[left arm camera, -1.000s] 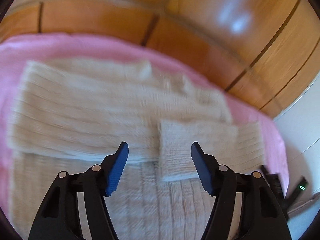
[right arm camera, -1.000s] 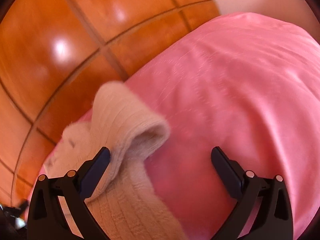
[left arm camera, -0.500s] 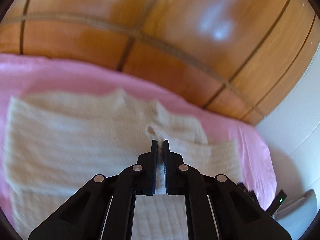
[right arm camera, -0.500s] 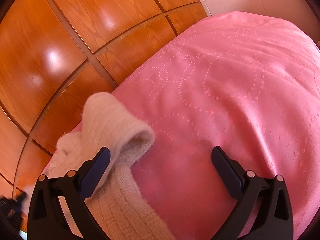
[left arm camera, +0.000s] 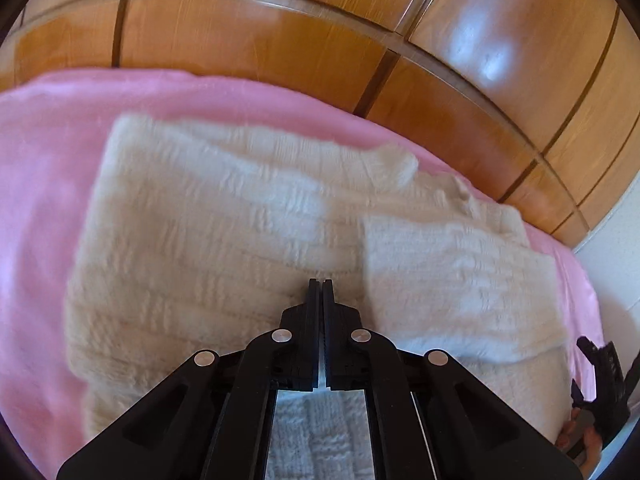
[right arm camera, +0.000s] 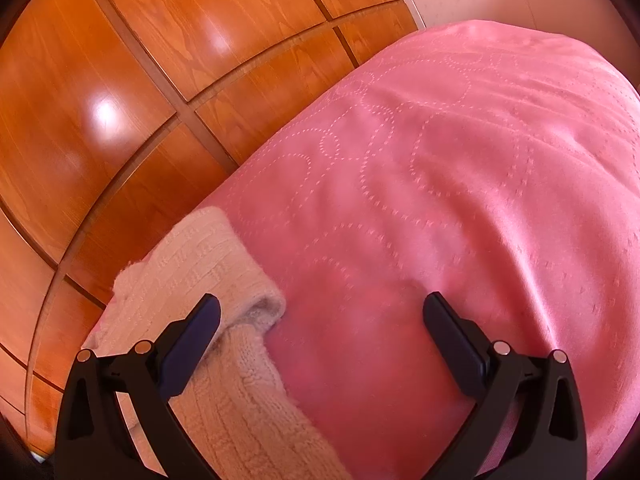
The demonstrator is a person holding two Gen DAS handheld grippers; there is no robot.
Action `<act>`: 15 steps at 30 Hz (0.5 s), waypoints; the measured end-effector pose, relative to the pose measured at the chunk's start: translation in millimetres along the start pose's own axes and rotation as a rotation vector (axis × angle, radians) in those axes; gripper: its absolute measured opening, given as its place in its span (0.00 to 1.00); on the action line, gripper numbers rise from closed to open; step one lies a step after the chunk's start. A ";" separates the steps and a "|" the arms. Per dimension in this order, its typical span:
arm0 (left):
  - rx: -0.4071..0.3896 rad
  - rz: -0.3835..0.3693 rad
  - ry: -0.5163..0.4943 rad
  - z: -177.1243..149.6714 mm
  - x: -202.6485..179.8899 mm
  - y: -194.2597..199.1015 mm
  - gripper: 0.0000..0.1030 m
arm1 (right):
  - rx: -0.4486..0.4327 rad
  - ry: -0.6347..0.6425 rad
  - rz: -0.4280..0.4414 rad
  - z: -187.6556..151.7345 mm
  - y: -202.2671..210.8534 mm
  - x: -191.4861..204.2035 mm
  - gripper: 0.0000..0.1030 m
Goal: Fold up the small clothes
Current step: 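Pinch the folded sweater near the collar with the left gripper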
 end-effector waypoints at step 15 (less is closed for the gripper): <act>-0.029 -0.035 0.032 -1.2 5.6 -1.3 0.00 | 0.218 0.374 0.032 13.4 -63.9 131.3 0.98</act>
Point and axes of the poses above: each gripper's, at about its wrist camera, not at the fingertips, and y roughly against the way its jaws point, x to its left, z to its top, the point moved 10 cm from there along -y, roughly the way its jaws point, and after that the axes turned 10 degrees about -y, right-handed, at the moved point
